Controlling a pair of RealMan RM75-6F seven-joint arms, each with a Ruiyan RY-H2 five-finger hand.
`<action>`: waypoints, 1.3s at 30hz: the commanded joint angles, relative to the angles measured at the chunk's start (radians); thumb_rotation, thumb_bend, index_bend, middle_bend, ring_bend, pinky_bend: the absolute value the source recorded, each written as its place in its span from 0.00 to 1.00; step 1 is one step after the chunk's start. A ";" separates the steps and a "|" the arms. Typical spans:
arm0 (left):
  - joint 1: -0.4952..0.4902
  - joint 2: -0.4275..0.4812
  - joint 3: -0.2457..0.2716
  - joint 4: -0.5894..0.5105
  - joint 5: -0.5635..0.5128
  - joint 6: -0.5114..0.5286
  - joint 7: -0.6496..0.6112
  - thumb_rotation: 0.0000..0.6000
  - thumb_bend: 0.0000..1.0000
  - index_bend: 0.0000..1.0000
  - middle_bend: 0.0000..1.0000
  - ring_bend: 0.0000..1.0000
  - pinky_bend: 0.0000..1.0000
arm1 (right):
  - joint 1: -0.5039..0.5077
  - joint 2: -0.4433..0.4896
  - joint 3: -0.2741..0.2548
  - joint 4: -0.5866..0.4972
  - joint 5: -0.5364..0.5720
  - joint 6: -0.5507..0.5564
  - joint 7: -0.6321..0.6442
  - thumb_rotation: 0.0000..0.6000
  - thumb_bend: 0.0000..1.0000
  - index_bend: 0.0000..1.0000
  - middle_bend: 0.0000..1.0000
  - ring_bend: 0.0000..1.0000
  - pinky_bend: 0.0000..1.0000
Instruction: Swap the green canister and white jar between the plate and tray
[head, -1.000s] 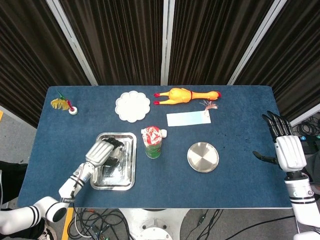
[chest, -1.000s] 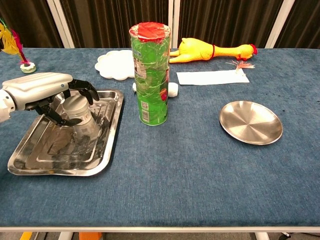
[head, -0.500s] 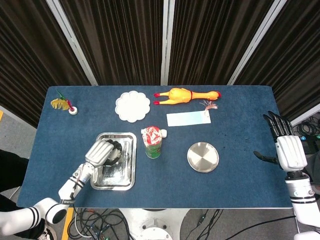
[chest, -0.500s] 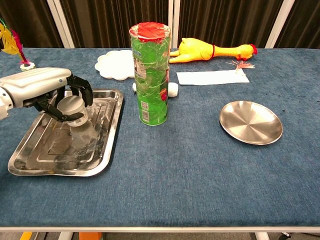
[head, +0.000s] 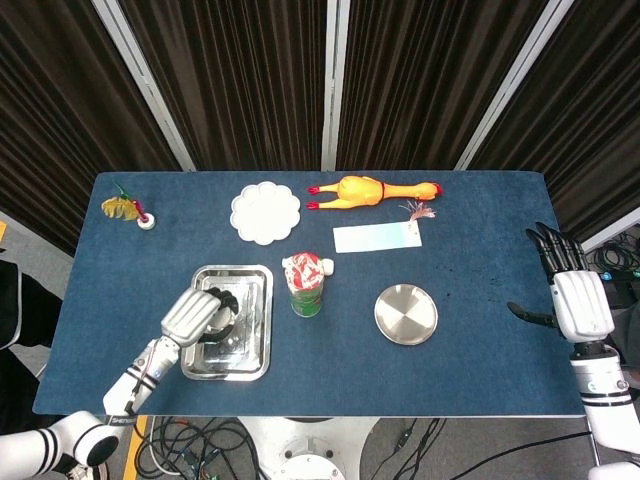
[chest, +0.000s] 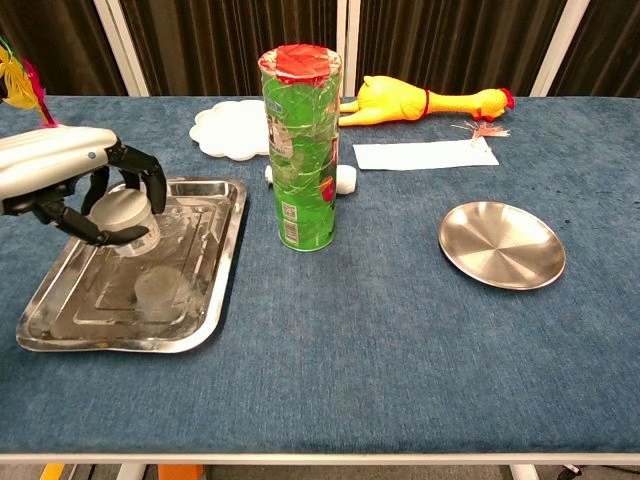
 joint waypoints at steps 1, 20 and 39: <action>0.023 0.040 0.033 -0.108 0.029 0.026 0.065 1.00 0.36 0.47 0.48 0.47 0.65 | -0.001 -0.005 0.002 0.010 0.005 -0.004 0.010 1.00 0.02 0.00 0.00 0.00 0.01; -0.175 -0.247 0.005 0.070 0.291 -0.019 0.026 1.00 0.36 0.47 0.48 0.47 0.65 | -0.051 0.016 0.040 0.115 0.092 0.009 0.134 1.00 0.03 0.00 0.00 0.00 0.01; -0.327 -0.414 0.005 0.347 0.341 -0.049 -0.136 1.00 0.35 0.43 0.39 0.39 0.60 | -0.065 0.006 0.046 0.160 0.105 -0.012 0.173 1.00 0.03 0.00 0.00 0.00 0.01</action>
